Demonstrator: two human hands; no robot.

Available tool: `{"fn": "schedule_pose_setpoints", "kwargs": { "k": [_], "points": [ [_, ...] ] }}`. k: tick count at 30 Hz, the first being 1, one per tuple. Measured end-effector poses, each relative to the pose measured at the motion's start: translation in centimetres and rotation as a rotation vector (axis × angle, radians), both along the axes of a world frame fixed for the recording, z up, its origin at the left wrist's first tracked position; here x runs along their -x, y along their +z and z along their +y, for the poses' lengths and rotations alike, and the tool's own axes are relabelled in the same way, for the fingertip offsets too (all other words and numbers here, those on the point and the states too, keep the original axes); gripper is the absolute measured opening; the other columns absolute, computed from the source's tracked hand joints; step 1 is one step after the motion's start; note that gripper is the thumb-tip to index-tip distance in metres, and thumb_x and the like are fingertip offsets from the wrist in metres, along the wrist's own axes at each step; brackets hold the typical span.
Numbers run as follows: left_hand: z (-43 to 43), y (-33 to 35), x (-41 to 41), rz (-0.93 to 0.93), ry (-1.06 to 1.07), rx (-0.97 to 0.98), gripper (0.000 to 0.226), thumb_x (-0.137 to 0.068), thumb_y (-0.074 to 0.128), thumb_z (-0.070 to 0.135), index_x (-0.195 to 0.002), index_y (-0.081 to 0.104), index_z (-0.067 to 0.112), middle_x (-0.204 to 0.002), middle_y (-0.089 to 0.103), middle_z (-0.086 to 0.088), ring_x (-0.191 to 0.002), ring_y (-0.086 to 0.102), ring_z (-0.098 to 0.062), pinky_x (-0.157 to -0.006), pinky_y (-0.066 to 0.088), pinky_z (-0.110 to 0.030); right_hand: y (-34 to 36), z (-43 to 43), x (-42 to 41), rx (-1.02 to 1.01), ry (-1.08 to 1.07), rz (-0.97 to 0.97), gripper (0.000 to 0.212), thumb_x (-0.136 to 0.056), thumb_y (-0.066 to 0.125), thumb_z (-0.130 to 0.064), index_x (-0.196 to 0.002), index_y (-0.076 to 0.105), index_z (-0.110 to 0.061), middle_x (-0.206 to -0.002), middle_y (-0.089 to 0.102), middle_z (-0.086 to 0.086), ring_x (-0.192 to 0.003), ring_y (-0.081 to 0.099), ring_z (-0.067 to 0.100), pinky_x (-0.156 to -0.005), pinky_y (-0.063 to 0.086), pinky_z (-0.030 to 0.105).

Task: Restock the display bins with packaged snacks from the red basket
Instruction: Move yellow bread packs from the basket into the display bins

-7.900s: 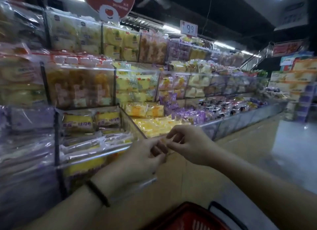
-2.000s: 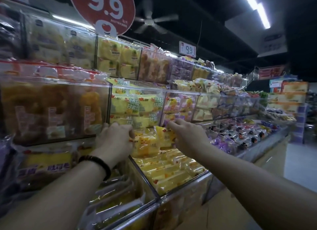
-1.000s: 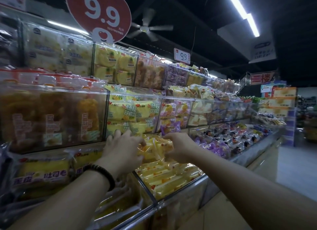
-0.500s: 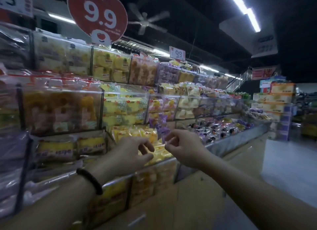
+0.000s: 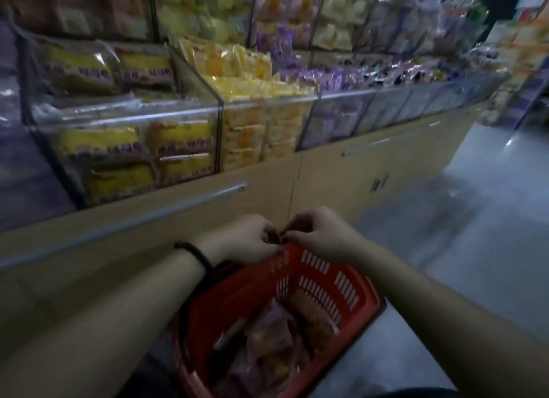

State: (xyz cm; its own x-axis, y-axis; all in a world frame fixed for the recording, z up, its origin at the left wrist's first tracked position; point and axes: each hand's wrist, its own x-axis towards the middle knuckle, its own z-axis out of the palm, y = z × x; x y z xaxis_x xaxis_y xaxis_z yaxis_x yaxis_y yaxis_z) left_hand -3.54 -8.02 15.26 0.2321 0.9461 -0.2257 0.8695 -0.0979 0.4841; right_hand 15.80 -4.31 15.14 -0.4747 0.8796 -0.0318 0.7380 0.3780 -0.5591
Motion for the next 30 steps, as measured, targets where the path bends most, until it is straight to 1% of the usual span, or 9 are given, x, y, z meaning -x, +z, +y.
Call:
{"fn": "schedule_pose_setpoints", "kwargs": {
  "k": [5,9,11,13,17,22,24,28,30],
  "points": [
    [1.1,-6.4,0.5,0.039,0.001,0.006,0.026,-0.099,0.067,0.043,-0.114,0.077,0.023,-0.095,0.065,0.01,-0.088,0.06,-0.009,-0.075,0.044,-0.023,-7.7,1.2,-0.8,0.11,0.006,-0.161,0.02,-0.095,0.07,-0.044,-0.102,0.077,-0.027,-0.095,0.073,-0.01,-0.084,0.066,0.004,-0.066,0.049,0.02],
    [2.0,-10.2,0.9,0.121,-0.037,0.125,0.023,-0.098,0.069,0.04,-0.113,0.076,0.024,-0.109,0.074,0.002,-0.1,0.068,-0.018,-0.086,0.055,-0.031,-12.6,3.3,-0.5,0.27,-0.016,-0.27,0.02,-0.093,0.072,-0.04,-0.095,0.078,-0.021,-0.088,0.074,-0.005,-0.084,0.07,0.014,-0.076,0.059,0.035],
    [2.9,-11.1,1.3,0.144,-0.033,0.152,0.023,-0.097,0.068,0.042,-0.109,0.077,0.026,-0.111,0.075,0.001,-0.101,0.069,-0.02,-0.09,0.057,-0.035,-15.3,4.6,-0.1,0.385,-0.011,-0.334,0.022,-0.091,0.073,-0.04,-0.093,0.077,-0.019,-0.09,0.076,0.001,-0.08,0.073,0.018,-0.073,0.063,0.038],
    [3.7,-11.6,1.5,0.176,-0.041,0.159,0.022,-0.097,0.067,0.045,-0.107,0.076,0.027,-0.113,0.074,0.001,-0.101,0.068,-0.021,-0.091,0.058,-0.037,-18.0,5.4,0.3,0.488,0.01,-0.43,0.026,-0.091,0.072,-0.039,-0.104,0.075,-0.017,-0.102,0.075,0.007,-0.087,0.073,0.022,-0.074,0.063,0.037],
    [4.3,-12.3,1.5,0.216,-0.065,0.199,0.023,-0.098,0.065,0.048,-0.108,0.074,0.029,-0.112,0.07,0.004,-0.099,0.064,-0.018,-0.089,0.055,-0.033,-21.9,7.5,0.3,0.591,-0.103,-0.551,0.048,-0.096,0.066,-0.04,-0.131,0.064,-0.007,-0.132,0.066,0.017,-0.115,0.067,0.035,-0.093,0.06,0.044],
    [4.9,-13.2,1.7,0.255,-0.046,0.245,0.025,-0.099,0.064,0.049,-0.107,0.074,0.027,-0.107,0.07,0.003,-0.098,0.065,-0.021,-0.088,0.057,-0.035,-25.9,10.4,-0.7,0.426,-0.254,-0.707,0.06,-0.095,0.071,-0.037,-0.144,0.055,-0.006,-0.139,0.059,0.014,-0.127,0.059,0.032,-0.099,0.051,0.035],
    [5.1,-13.3,1.7,0.259,-0.033,0.26,0.026,-0.1,0.063,0.049,-0.108,0.073,0.027,-0.104,0.068,0.003,-0.098,0.064,-0.021,-0.086,0.055,-0.033,-27.9,10.9,-0.9,0.47,-0.268,-0.674,0.065,-0.097,0.068,-0.039,-0.15,0.048,-0.007,-0.148,0.053,0.016,-0.135,0.052,0.034,-0.11,0.047,0.038],
    [5.3,-13.1,1.0,0.276,-0.048,0.29,0.031,-0.101,0.061,0.051,-0.113,0.073,0.025,-0.106,0.067,0.002,-0.104,0.064,-0.023,-0.082,0.05,-0.03,-30.7,10.6,-1.8,0.671,-0.295,-0.662,0.054,-0.094,0.074,-0.027,-0.14,0.055,-0.006,-0.137,0.058,0.009,-0.121,0.06,0.031,-0.088,0.056,0.022],
    [5.3,-12.8,0.5,0.285,-0.059,0.29,0.032,-0.101,0.06,0.051,-0.116,0.073,0.026,-0.11,0.067,0.002,-0.108,0.063,-0.023,-0.08,0.046,-0.027,-31.7,10.5,-2.5,0.696,-0.318,-0.67,0.062,-0.087,0.079,-0.031,-0.141,0.055,-0.011,-0.142,0.058,0.011,-0.125,0.059,0.031,-0.097,0.053,0.028]
  ]
}}
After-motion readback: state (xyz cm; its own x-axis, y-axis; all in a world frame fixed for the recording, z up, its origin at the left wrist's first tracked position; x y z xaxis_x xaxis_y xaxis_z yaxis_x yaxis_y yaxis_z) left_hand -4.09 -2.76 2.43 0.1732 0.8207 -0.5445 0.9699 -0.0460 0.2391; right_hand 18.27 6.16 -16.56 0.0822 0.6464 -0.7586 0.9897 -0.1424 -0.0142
